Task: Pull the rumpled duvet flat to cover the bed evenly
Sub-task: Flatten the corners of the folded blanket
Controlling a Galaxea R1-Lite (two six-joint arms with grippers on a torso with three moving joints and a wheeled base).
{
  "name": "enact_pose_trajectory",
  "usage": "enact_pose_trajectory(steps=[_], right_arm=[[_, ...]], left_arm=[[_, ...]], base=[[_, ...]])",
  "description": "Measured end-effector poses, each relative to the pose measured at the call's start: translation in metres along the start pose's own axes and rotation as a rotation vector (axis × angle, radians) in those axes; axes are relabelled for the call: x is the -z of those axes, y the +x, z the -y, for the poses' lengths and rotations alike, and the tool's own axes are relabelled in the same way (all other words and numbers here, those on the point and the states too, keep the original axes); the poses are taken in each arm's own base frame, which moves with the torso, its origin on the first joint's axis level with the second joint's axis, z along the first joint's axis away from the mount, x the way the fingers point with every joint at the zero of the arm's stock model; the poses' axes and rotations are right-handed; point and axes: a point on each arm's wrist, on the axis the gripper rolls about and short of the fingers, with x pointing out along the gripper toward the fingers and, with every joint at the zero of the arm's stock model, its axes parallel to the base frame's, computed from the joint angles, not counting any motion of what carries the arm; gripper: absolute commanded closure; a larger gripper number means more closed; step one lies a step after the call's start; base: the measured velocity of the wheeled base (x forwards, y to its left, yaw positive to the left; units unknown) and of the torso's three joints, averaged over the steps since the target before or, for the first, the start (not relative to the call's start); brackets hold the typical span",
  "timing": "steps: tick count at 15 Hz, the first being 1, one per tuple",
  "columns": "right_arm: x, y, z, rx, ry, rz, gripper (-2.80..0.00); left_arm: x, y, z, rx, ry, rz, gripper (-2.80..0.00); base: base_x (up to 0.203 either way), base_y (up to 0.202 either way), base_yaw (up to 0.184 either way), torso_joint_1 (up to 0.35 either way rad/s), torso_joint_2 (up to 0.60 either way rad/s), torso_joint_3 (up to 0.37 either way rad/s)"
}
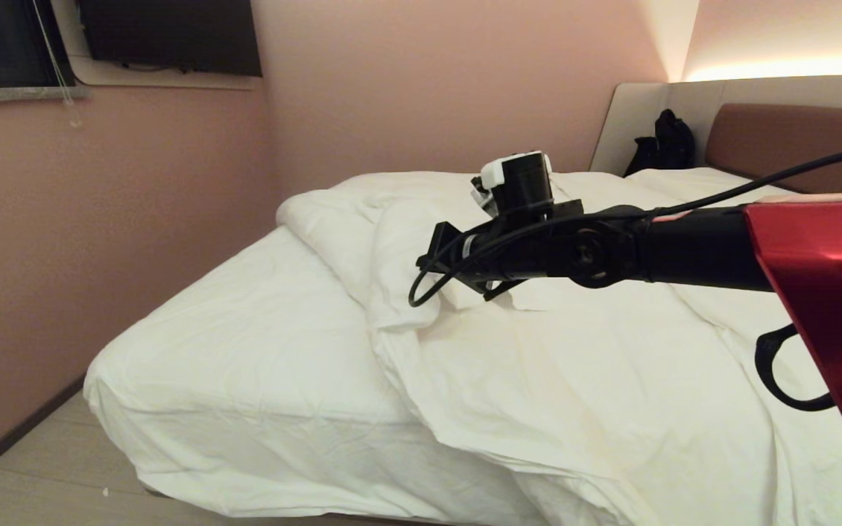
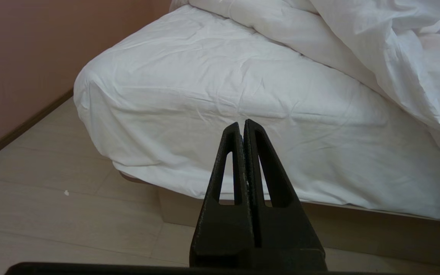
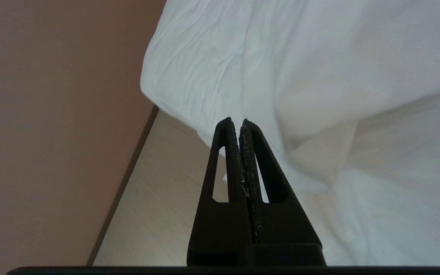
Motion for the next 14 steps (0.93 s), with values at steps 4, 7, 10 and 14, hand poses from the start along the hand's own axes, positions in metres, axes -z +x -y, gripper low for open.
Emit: enact_pose_trajectory(steps=[4,7,10,14], right_arm=[[-0.010,-0.012,0.008,0.029,0.014,0.013,0.00],[-0.028,-0.018,0.031,0.087,0.028,0.065,0.00],[-0.046,-0.020,0.070,0.184,0.034,0.121,0.00],[-0.051,-0.011,0.101,0.270,-0.039,0.140,0.00]], left_arm=[[0.000,0.000,0.000,0.000,0.000,0.000,0.00],[0.000,0.000,0.000,0.000,0.000,0.000,0.00],[0.000,0.000,0.000,0.000,0.000,0.000,0.00],[0.000,0.000,0.000,0.000,0.000,0.000,0.00]], base=[[0.000,0.000,0.000,0.000,0.00,0.000],[0.000,0.000,0.000,0.000,0.00,0.000],[0.000,0.000,0.000,0.000,0.00,0.000],[0.000,0.000,0.000,0.000,0.00,0.000]])
